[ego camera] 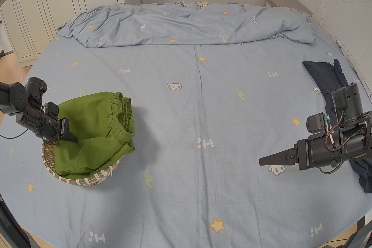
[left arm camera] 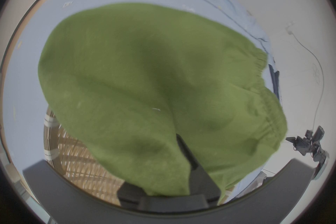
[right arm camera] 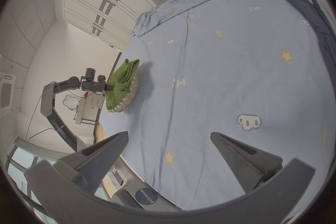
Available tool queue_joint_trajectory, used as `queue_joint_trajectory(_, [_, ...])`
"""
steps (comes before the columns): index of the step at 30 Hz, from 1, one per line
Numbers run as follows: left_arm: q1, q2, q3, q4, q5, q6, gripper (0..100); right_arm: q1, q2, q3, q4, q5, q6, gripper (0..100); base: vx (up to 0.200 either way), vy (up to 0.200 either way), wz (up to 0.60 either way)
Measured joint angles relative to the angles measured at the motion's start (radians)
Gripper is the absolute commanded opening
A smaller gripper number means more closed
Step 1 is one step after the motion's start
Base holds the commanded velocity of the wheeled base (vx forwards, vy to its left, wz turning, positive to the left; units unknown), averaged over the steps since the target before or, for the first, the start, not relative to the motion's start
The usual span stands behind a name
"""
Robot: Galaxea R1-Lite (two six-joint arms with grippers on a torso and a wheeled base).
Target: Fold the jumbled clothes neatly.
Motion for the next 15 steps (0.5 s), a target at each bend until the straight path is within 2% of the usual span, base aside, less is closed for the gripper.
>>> queue_joint_trajectory(6, [0.020,0.049,0.010,0.000,0.049,0.000,0,0.001,-0.001,0.001,0.000,0.000,0.000,100,0.000,0.000,0.00])
queue_joint_trajectory(10, [-0.006,0.064,0.021,0.000,0.117,-0.003,0,0.001,-0.002,0.001,0.000,0.000,0.000,100,0.000,0.000,0.00])
queue_joint_trajectory(14, [-0.032,0.061,0.035,0.001,0.132,-0.006,0,0.001,-0.003,0.001,0.000,0.000,0.000,100,0.000,0.000,0.00])
queue_joint_trajectory(15, [-0.035,0.055,0.038,0.002,0.132,-0.007,100,0.001,-0.003,0.001,0.000,0.000,0.000,100,0.000,0.000,0.00])
